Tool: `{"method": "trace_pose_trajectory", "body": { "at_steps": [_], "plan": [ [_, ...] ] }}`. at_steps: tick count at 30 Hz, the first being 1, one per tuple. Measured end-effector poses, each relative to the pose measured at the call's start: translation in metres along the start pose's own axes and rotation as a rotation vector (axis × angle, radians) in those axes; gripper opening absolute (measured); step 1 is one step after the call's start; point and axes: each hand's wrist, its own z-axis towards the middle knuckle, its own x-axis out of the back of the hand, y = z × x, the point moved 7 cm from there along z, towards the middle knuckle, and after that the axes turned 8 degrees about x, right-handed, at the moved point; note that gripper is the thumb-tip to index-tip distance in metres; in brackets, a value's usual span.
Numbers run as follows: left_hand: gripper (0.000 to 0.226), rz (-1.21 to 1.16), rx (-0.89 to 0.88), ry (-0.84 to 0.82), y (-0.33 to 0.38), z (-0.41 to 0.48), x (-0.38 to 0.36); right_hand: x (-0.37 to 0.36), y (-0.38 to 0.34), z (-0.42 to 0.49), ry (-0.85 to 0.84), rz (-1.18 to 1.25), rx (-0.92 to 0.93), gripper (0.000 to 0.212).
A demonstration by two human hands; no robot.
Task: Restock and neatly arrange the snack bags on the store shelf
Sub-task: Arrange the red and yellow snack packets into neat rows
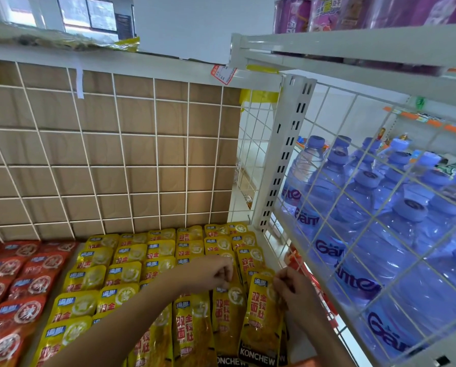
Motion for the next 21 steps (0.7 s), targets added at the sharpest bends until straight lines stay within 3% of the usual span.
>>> {"method": "trace_pose_trajectory", "body": {
  "at_steps": [10, 21],
  "plan": [
    [0.013, -0.203, 0.013, 0.083, -0.006, 0.004, 0.021, -0.021, -0.010, 0.003, -0.086, -0.056, 0.013, 0.019],
    [0.019, -0.081, 0.039, 0.095, -0.015, 0.006, 0.027, -0.050, -0.025, 0.008, -0.173, -0.323, 0.063, 0.017]
  ]
}}
